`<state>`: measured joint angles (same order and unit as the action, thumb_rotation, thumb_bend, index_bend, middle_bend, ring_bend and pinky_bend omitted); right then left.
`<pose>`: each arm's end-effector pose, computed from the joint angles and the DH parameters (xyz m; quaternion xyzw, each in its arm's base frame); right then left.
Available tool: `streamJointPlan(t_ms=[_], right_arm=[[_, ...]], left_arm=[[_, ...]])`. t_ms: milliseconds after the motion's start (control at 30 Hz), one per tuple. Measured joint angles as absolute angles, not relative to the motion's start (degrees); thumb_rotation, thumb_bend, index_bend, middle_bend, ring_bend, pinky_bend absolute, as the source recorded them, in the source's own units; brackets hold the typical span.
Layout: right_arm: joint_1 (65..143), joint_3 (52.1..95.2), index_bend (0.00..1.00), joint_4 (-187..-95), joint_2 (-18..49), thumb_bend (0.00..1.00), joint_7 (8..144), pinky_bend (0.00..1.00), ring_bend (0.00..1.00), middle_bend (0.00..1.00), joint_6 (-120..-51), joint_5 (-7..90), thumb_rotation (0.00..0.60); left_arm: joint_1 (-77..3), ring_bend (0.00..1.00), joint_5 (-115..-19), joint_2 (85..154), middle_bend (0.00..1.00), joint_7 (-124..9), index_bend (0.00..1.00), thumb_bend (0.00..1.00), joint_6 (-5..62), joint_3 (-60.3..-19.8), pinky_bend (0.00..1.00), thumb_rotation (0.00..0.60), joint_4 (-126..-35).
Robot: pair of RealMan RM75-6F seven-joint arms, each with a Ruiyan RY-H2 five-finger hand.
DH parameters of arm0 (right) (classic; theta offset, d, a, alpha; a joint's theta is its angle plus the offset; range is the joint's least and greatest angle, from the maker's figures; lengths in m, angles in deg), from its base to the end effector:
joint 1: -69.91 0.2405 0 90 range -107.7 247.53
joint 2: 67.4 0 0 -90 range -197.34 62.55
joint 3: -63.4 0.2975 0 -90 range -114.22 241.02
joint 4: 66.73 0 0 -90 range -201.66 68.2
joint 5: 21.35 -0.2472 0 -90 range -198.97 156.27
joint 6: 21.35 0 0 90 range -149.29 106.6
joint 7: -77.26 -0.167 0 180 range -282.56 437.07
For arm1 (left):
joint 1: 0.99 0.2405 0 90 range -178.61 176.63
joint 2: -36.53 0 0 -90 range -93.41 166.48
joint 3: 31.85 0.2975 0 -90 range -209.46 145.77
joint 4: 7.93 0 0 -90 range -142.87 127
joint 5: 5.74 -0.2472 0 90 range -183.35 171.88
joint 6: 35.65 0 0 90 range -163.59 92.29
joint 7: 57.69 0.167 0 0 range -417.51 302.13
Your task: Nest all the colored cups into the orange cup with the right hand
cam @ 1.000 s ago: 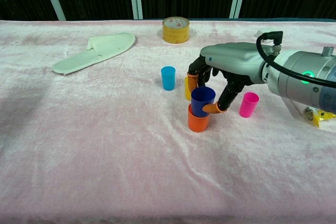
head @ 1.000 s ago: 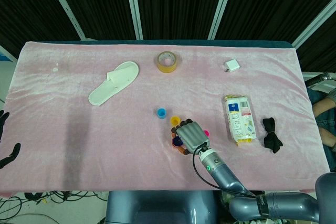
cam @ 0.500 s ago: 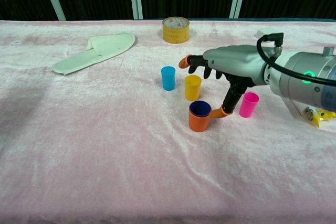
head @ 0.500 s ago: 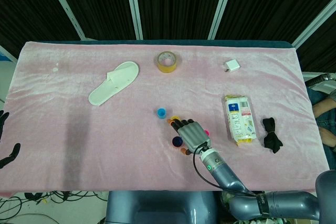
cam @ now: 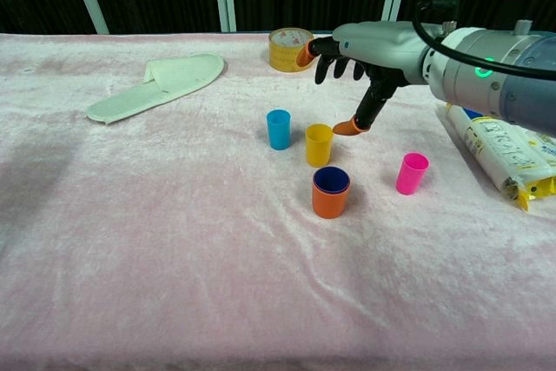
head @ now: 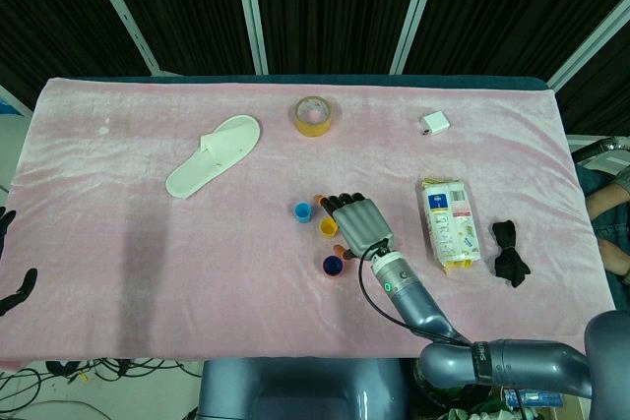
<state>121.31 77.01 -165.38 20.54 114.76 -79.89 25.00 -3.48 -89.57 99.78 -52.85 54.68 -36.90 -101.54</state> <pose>-0.0799 -0.3909 -0.0583 0.7597 -0.3672 0.3607 0.3975 -0.3634 0.2031 0.1689 -0.5628 -0.3469 -0.3845 0.6442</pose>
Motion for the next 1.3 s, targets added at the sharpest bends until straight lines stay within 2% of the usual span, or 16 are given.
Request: streamJointPlan(t_ms=[533,1000,1300], right_arm=[[125.1,76.8,0.27,-152.6,28.5,0.19,112.5,0.23,0.21,0.32,-75.8,21.7,0.6],[125.3,75.8,0.36,-145.3,32.4,0.23,110.2,0.23,0.25,0.41,-74.8,23.0,0.6],[124.9,75.7,0.5,-142.6,33.9,0.27,108.3,0.23,0.32,0.52,-74.8,25.1,0.6]], left_arm=[[-3.6,0.0,-89.1,99.6,0.05,-53.2,0.05,0.34,54.2,-37.1,0.0,0.6,-101.6],[-3.6,0.0,-88.9,99.4,0.05,-53.4,0.05,0.34,54.0,-37.1,0.0,0.6,-101.9],[-3.7,0.0,-89.2,99.2,0.04,-53.8,0.05,0.34,53.7,-36.9,0.0,0.6,-101.6]])
